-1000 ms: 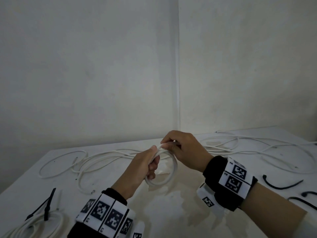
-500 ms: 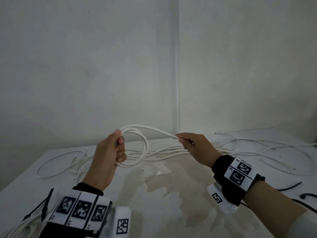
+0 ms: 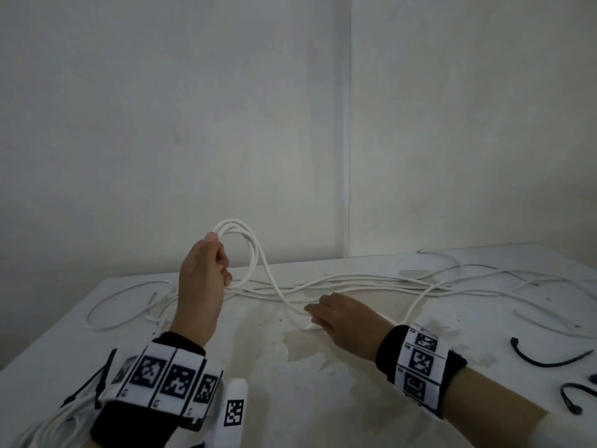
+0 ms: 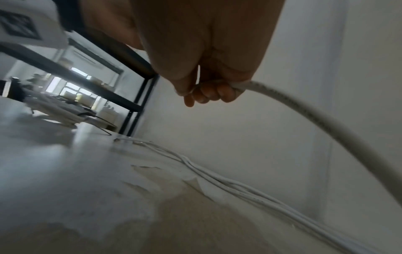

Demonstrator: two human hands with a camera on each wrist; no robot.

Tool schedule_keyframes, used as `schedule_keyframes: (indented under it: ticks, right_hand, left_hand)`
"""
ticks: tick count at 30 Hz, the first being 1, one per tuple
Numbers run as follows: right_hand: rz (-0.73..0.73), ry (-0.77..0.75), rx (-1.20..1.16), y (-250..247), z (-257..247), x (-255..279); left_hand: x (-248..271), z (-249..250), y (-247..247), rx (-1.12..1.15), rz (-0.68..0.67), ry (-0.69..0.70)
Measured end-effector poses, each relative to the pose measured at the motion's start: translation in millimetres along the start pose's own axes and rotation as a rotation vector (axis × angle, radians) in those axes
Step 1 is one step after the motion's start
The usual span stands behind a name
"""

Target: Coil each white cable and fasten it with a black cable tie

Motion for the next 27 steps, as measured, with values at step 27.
schedule_keyframes:
  ticks: [27]
  right_hand:
    - [0.252,-0.172,0.222,-42,-55,5]
  left_hand:
    - [19,-39,27,-0.321,-0.158,0.080]
Point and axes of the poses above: each hand's wrist, its own x-axis away from the middle knuckle, its own y-axis out of the palm, z = x × y, the point moved 4 cm from there along -x, towards the middle knuckle, and after that the axes turned 5 degrees about -z, right-handed, at the moved point
